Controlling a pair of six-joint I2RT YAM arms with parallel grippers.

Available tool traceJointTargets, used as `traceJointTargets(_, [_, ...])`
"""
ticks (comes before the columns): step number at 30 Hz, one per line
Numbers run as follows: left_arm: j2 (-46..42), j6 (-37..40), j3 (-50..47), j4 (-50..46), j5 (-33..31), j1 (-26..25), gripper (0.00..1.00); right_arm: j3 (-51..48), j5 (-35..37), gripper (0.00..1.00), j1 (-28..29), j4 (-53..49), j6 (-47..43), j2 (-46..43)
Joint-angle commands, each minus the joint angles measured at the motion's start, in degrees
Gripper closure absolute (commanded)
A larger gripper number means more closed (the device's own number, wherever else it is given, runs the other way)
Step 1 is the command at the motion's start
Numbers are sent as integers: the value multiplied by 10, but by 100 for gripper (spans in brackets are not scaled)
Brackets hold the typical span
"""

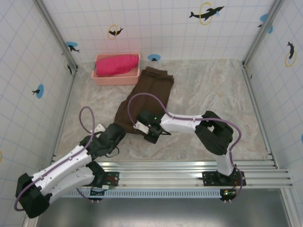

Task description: Roll up the long pants

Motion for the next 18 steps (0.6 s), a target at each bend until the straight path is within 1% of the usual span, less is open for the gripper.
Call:
traceJointTargets(1, [3, -21, -28, 121, -29, -9, 9, -6, -43, 100, -4, -35, -5, 45])
traceJointTargets(3, [9, -29, -54, 180, -41, -12, 7, -6, -53, 100, -10, -37, -2, 47])
traceJointTargets(5, [14, -34, -91, 264, -52, -13, 7, -3, -64, 100, -16, -38, -1, 49])
traceJointTargets(7, [17, -41, -121, 314, -67, -14, 6, 4, -74, 100, -21, -45, -3, 53])
traceJointTargets(11, [13, -47, -144, 327, -87, -14, 6, 20, -82, 100, -29, -61, -10, 61])
traceJointTargets(15, [19, -65, -171, 358, -107, -14, 6, 28, -85, 100, -33, -75, -18, 62])
traceJointTargets(18, [27, -60, -175, 374, -114, -14, 6, 29, -83, 100, -34, -83, -22, 63])
